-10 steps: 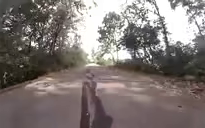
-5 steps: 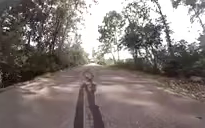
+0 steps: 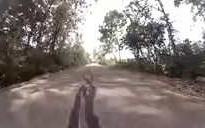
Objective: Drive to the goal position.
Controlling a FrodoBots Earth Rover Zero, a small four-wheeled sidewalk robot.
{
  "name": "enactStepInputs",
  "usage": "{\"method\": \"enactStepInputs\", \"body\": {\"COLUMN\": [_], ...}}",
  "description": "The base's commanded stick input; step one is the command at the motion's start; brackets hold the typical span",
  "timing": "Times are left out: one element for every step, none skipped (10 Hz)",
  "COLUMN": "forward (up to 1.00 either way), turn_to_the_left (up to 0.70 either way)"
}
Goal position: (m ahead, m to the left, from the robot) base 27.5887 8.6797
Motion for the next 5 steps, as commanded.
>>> {"method": "enactStepInputs", "body": {"forward": [0.70, 0.70, 0.70, 0.70, 0.70], "turn_to_the_left": [0.00, 0.00, 0.00, 0.00, 0.00]}}
